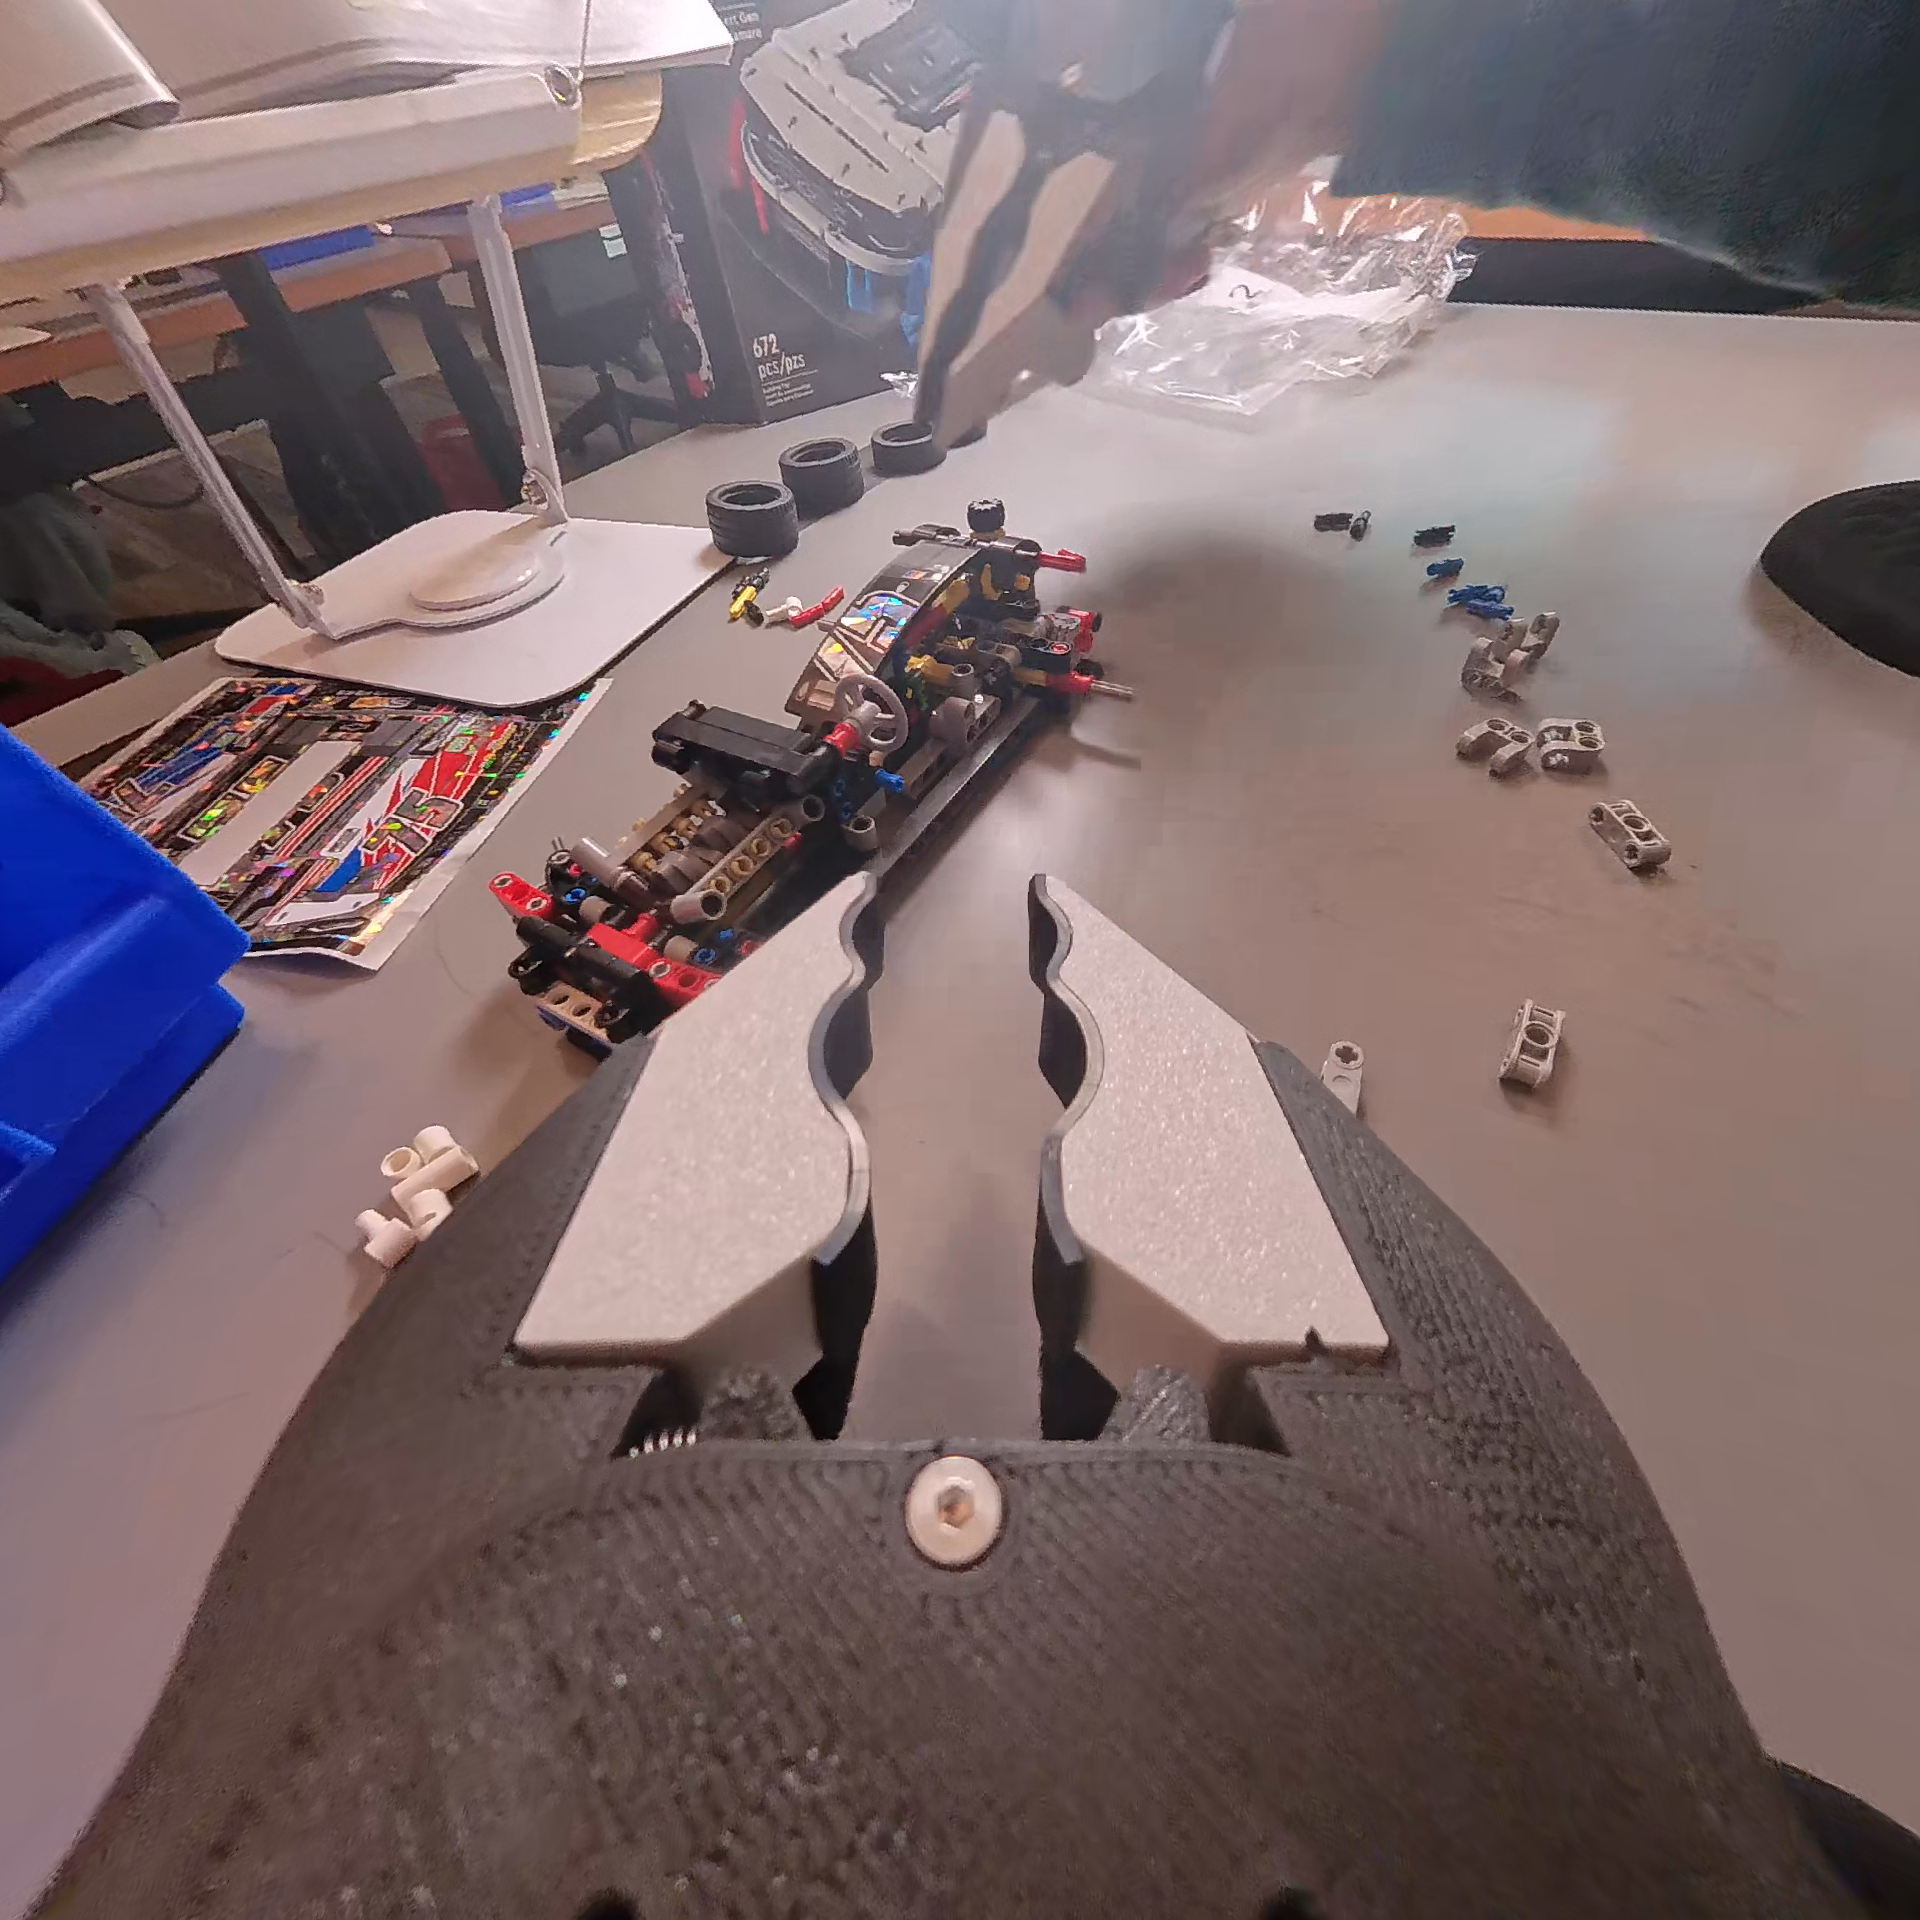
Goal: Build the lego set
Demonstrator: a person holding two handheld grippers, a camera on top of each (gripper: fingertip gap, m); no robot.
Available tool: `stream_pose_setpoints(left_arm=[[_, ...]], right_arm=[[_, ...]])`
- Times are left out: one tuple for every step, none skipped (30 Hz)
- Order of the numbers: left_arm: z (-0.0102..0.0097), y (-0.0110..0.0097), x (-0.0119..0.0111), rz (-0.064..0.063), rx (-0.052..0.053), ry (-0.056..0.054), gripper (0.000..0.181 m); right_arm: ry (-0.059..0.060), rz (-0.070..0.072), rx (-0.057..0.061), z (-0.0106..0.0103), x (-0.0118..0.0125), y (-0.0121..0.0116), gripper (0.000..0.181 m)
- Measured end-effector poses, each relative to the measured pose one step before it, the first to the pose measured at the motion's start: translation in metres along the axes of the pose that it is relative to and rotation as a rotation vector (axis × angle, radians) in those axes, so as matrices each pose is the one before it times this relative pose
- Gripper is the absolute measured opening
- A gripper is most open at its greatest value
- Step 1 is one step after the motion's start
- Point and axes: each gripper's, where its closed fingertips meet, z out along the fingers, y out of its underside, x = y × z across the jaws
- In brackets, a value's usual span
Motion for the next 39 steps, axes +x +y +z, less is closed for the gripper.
stream_pose_setpoints(left_arm=[[-0.00082, -0.00016, -0.00144, -0.0043, 0.0025, -0.005, 0.026], [-0.00056, -0.00004, -0.00133, -0.0042, 0.0017, -0.0038, 0.025], [-0.00049, 0.00001, -0.00098, -0.0038, 0.0009, -0.0023, 0.025], [-0.00026, 0.00007, -0.00072, -0.0029, 0.0006, -0.0012, 0.025], [-0.00024, 0.00005, -0.00048, -0.0021, 0.0006, -0.0005, 0.025], [-0.00014, 0.00001, -0.00032, -0.0023, 0.0007, 0.0007, 0.025], [0.00001, -0.0001, 0.00009, -0.0032, 0.0011, 0.0025, 0.025], [0.00006, -0.0002, 0.00018, -0.0029, 0.001, 0.0035, 0.025], [0.0001, -0.00007, 0.0003, -0.0014, 0.0005, 0.003, 0.025], [0.00012, -0.00008, 0.00046, -0.0007, 0.0004, 0.0031, 0.026], [0.00018, -0.00004, 0.00054, -0.0009, -0.0001, 0.0037, 0.026], [0.00006, 0.00019, 0.00043, -0.0006, -0.0008, 0.0028, 0.026], [0.0, 0.00016, 0.00025, -0.0002, -0.0004, 0.0017, 0.026], [-0.00006, -0.00005, 0.00018, -0.0005, 0.0005, 0.0009, 0.026], [-0.00008, -0.00018, 0.00005, -0.0009, 0.0008, 0.0005, 0.026], [-0.00008, -0.00005, 0.00001, -0.0015, 0.0007, 0.0006, 0.026], [0.00008, 0.0001, 0.00002, -0.002, 0.0, 0.0013, 0.026], [0.00022, 0.0003, 0.00009, -0.0018, -0.0012, 0.0015, 0.026], [0.0003, 0.00033, 0.00005, -0.0011, -0.0016, 0.001, 0.026], [0.00005, 0.00019, -0.00003, -0.0007, -0.0008, 0.0003, 0.026], [-0.00002, -0.00001, -0.00018, -0.0009, 0.0002, -0.0003, 0.026], [-0.00009, -0.00002, -0.00016, -0.0012, 0.0005, -0.0005, 0.026], [-0.00021, -0.00013, -0.00028, -0.0012, 0.0009, -0.0007, 0.026], [-0.00025, -0.0002, -0.00026, -0.001, 0.0015, -0.0006, 0.026], [-0.00013, -0.00024, 0.00005, -0.0008, 0.0015, 0.0004, 0.026], [-0.00017, -0.00016, 0.00017, -0.0004, 0.0009, 0.0014, 0.026], [0.00001, -0.00014, 0.00029, 0.0004, 0.0002, 0.0016, 0.026], [0.00004, 0.0, 0.00043, 0.0011, -0.0002, 0.0015, 0.026], [0.00001, -0.00011, 0.00033, 0.0012, 0.0, 0.0016, 0.026], [-0.00004, -0.00018, 0.00033, 0.0009, 0.0006, 0.0013, 0.026], [-0.00024, -0.0003, 0.0002, 0.0008, 0.0012, 0.0008, 0.026], [-0.00026, -0.00028, 0.00006, 0.0007, 0.0012, 0.0004, 0.026], [-0.00016, -0.00013, 0.00002, 0.0009, 0.0005, -0.0003, 0.026], [-0.00024, -0.00014, -0.00023, 0.0015, 0.0, -0.0011, 0.026], [-0.00028, -0.00005, -0.00012, 0.0015, 0.0001, -0.0012, 0.026], [-0.00027, -0.0001, -0.00013, 0.001, 0.0006, -0.0008, 0.026], [-0.00028, -0.00035, 0.00005, 0.0011, 0.0009, -0.0001, 0.026], [-0.00032, -0.00027, 0.00017, 0.0018, 0.0011, 0.0002, 0.026], [-0.00025, -0.00037, 0.00026, 0.0023, 0.0009, 0.0006, 0.026]], right_arm=[[0.0034, -0.0261, -0.0165, 0.01482, 0.00883, -0.00446, 0.01], [-0.0043, -0.0282, -0.0272, 0.01416, 0.00753, -0.00157, 0.011], [-0.0115, -0.0248, -0.0309, 0.01296, 0.00639, -0.00021, 0.013], [-0.0145, -0.0173, -0.0202, 0.01106, 0.00554, -0.00126, 0.014], [-0.0278, -0.0145, -0.0172, 0.0087, 0.00268, -0.00139, 0.015], [-0.0268, -0.0129, -0.0246, 0.00656, 0.00236, -0.00055, 0.016], [-0.0223, -0.0145, -0.0209, 0.00464, 0.00231, -0.0008, 0.016], [-0.0295, -0.0091, -0.017, 0.003, 0.00081, -0.00098, 0.017], [-0.0308, -0.0031, -0.0208, 0.00212, 0.00037, -0.00015, 0.018], [-0.0177, -0.0055, -0.0187, 0.00159, 0.00157, -0.00005, 0.018], [-0.0236, -0.0093, -0.0202, 0.00117, -0.00017, 0.00076, 0.018], [-0.024, -0.0046, -0.0196, 0.00072, -0.00065, 0.00071, 0.018], [-0.016, -0.0011, -0.0181, 0.0005, 0.00016, 0.00051, 0.017], [-0.0123, -0.0024, -0.0207, 0.00047, 0.00035, 0.00094, 0.015], [-0.0091, -0.0042, -0.0218, 0.00058, 0.00064, 0.00117, 0.015], [-0.0025, -0.0041, -0.0135, 0.00028, 0.00165, -0.00032, 0.014], [-0.006, -0.0064, -0.018, 0.00019, 0.00097, 0.00002, 0.014], [-0.0068, -0.0096, -0.0244, 0.00021, 0.00059, 0.00067, 0.014], [-0.0063, -0.0125, -0.0229, 0.00042, 0.0004, 0.00039, 0.014], [-0.007, -0.0137, -0.0214, 0.00062, -0.00014, 0.00016, 0.014], [-0.0054, -0.0128, -0.0221, 0.00038, 0.00006, 0.00033, 0.014], [-0.0021, -0.0111, -0.0209, 0.00015, 0.00066, 0.00044, 0.014], [0.0002, -0.0088, -0.0125, -0.00019, 0.00092, -0.00027, 0.014], [0.0019, -0.0052, -0.0065, -0.00052, 0.00115, -0.00087, 0.014], [0.0038, -0.0043, -0.0016, -0.00074, 0.0013, -0.00129, 0.014], [0.0044, -0.0014, -0.0049, -0.00041, 0.00134, -0.00049, 0.014], [0.0016, 0.0005, -0.0135, 0.00045, 0.00067, 0.00094, 0.014], [-0.0053, 0.0008, -0.0131, 0.00108, -0.00082, 0.0012, 0.014], [-0.0053, 0.0024, -0.0076, 0.00153, -0.00102, 0.00062, 0.014], [-0.0093, 0.003, -0.0017, 0.00092, -0.00162, -0.00014, 0.011], [-0.0019, 0.0057, -0.0015, 0.00007, -0.00042, -0.00025, 0.011], [-0.0044, 0.0035, -0.0015, 0.0001, -0.001, 0.00007, 0.009], [-0.0103, 0.0043, 0.0002, 0.00017, -0.00226, 0.00002, 0.005], [0.0022, 0.0038, 0.0005, -0.00002, -0.0006, 0.00009, 0.004], [0.0021, 0.0008, -0.0019, -0.00017, -0.00094, 0.00089, 0.003], [-0.0053, 0.0028, -0.0034, -0.00025, -0.00251, 0.00157, 0.003], [-0.0055, 0.0063, 0.0017, -0.00036, -0.00288, 0.00145, 0.003], [-0.0002, 0.0082, 0.0105, -0.00105, -0.00253, 0.00092, 0.003], [0.0033, 0.0114, 0.0176, -0.0027, -0.00228, 0.0007, 0.003]])
